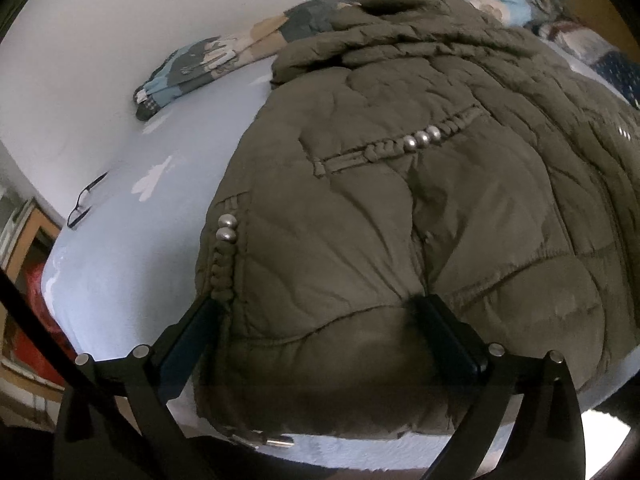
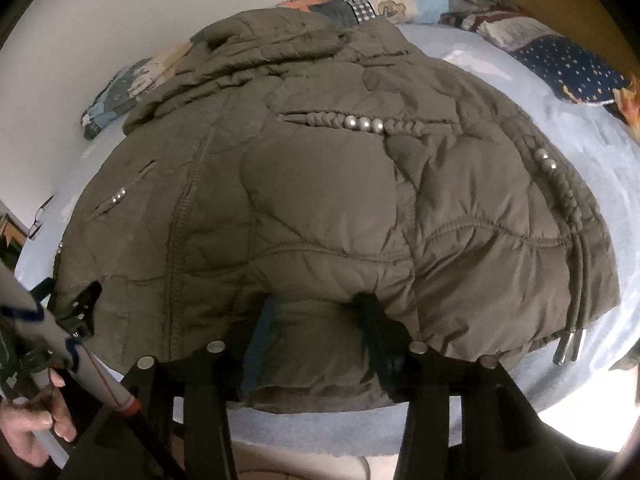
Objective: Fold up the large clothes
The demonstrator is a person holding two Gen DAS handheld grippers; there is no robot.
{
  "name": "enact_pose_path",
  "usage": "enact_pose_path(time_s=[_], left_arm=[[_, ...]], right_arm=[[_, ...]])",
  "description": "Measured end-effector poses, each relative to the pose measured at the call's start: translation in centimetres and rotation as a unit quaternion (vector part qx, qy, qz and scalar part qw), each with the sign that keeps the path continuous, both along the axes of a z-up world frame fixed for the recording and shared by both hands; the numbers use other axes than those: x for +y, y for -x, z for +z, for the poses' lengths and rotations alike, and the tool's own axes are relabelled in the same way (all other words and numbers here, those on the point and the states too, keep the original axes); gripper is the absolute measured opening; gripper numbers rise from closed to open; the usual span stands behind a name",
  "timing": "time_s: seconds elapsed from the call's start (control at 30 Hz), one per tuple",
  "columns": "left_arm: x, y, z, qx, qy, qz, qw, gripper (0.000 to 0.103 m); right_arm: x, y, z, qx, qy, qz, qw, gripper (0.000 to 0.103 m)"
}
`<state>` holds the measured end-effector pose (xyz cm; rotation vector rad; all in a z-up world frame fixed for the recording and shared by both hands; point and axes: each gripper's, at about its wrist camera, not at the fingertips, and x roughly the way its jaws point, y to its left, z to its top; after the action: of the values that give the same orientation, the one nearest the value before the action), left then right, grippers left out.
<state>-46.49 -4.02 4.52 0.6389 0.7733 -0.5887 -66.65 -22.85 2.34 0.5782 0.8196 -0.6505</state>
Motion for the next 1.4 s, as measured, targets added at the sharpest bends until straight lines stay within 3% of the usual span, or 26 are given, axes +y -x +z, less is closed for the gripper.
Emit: enact_pose_path(time_s=[0.13,0.4,0.57,0.73,0.83,1.0,1.13,1.27,1.33,1.4], left_arm=[[0.9,0.7,1.2,-0.005,0.014,-0.001,0.9999,0.101],[5.3,2.2,5.6,-0.036,0.065,0.007,0.9972,0.101],[9.4,-0.2,6.5,0.046,0.124,0.051,0.9899,0.101],[10.2,0.0,7.5,0.028,0.149,0.063,0.9865,0.101],[10.1,1.0,8.4,-0.013,0.160,0.053,0.9857,0.101],[9.8,-0.2,6.8,-0.003,0.135,0.055,0.9892,0.101],[9.5,-1.9,4.8,0.028,0.115,0.074,0.9902,0.101],[9.3,-2.7,3.4,0.060,0.107,0.088,0.9886,0.101],[9.2,-2.7,3.3,0.061,0.107,0.087,0.9886,0.101],[9.1,-2.5,3.4,0.056,0.106,0.083,0.9893,0.101]], right_arm=[[-0.1,0.1,0.5,0.003,-0.013,0.011,1.000,0.063],[1.0,4.8,5.5,-0.072,0.037,-0.025,0.996,0.064],[-1.0,10.3,7.7,-0.102,0.050,-0.104,0.988,0.069],[-4.0,16.2,7.6,-0.130,0.021,-0.181,0.975,0.070],[-3.2,15.9,7.8,-0.130,0.026,-0.174,0.976,0.070],[-2.2,13.6,8.9,-0.119,0.063,-0.132,0.982,0.074],[-4.9,14.1,8.0,-0.129,0.017,-0.150,0.980,0.075],[-7.8,14.3,5.9,-0.104,-0.024,-0.190,0.976,0.076],[-9.4,14.3,4.5,-0.106,-0.061,-0.198,0.973,0.076],[-10.0,14.1,3.9,-0.096,-0.066,-0.208,0.971,0.076]])
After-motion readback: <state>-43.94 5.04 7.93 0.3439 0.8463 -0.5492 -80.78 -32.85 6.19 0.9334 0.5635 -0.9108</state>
